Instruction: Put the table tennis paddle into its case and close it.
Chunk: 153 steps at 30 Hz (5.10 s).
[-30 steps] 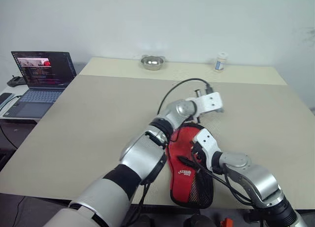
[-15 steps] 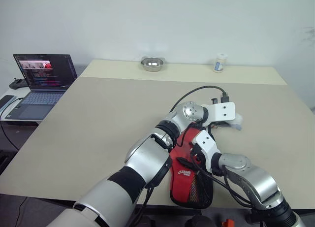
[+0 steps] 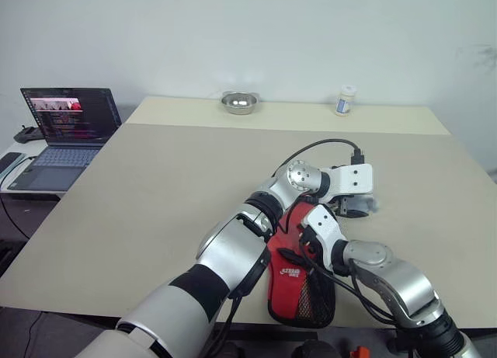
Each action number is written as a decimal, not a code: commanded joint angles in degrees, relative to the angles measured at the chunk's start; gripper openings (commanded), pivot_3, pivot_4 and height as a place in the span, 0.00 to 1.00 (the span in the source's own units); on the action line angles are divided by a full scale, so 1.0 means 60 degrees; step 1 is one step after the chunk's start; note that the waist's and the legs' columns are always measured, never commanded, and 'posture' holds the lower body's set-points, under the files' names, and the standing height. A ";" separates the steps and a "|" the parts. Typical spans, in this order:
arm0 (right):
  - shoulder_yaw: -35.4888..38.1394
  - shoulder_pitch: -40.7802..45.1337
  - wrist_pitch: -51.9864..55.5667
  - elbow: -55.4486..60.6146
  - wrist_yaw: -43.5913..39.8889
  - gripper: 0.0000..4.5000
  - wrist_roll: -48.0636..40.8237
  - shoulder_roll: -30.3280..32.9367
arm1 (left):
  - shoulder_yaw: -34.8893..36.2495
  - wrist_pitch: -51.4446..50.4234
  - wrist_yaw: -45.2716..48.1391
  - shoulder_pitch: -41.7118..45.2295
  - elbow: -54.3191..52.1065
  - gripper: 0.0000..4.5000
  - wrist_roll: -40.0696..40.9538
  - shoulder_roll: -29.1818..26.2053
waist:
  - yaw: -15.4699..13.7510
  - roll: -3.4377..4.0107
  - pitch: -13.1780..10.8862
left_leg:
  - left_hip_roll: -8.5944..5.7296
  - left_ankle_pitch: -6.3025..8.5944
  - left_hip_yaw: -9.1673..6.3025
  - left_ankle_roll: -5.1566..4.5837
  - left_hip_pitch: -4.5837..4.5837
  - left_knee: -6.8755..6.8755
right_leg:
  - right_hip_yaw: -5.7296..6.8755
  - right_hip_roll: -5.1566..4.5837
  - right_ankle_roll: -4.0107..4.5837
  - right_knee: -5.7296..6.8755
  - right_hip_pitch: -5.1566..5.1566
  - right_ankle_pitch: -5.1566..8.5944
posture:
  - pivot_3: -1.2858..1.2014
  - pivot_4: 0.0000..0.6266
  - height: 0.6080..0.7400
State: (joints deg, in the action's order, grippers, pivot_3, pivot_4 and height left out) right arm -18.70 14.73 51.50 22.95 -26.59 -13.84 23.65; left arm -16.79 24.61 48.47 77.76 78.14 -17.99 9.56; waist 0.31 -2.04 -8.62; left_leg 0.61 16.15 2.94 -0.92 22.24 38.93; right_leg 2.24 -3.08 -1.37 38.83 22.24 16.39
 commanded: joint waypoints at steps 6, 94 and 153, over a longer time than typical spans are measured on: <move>-0.0368 -0.0084 0.0781 -0.1036 -0.0116 1.00 0.0068 -0.0255 | 0.0304 0.0136 -0.1324 0.0123 -0.0354 0.99 0.0117 0.0080 | 0.0055 -0.0001 -0.0001 | 0.0008 -0.0001 0.0003 0.0001 -0.0020 -0.0001 | -0.0007 0.0001 -0.0008 0.0009 -0.0006 0.0003 | 0.52 0.24 1.00; 0.3264 0.0563 -0.0663 -0.2410 -0.2957 0.04 0.0571 0.5258 | -0.0296 -0.1388 0.4299 -0.4616 -0.2766 1.00 0.2366 -0.2843 | -0.0342 0.0119 -0.0021 | -0.0031 0.0004 -0.0027 -0.0011 0.0101 0.0013 | 0.0023 -0.0014 0.0041 -0.0029 0.0051 -0.0023 | 0.52 0.24 1.00; 0.8605 -0.5408 0.0432 0.3469 -0.4498 1.00 -0.3983 0.7049 | -0.0024 -0.0710 0.3205 -0.4120 -0.2135 1.00 0.2124 -0.2083 | -0.0297 0.0010 0.0062 | -0.0017 0.0013 -0.0242 -0.0014 0.0039 0.0003 | 0.0249 -0.0024 -0.0046 -0.0289 -0.0219 -0.0023 | 0.52 0.24 1.00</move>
State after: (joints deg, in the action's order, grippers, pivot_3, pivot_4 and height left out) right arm 35.40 -19.87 55.85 47.62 -56.13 -38.84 66.47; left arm -16.39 20.60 68.00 54.15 65.08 -3.83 -2.95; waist -1.47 -1.98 -8.25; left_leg 0.50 16.23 1.50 -1.01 22.44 38.94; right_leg 3.73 -3.25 -1.65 37.07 20.91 16.23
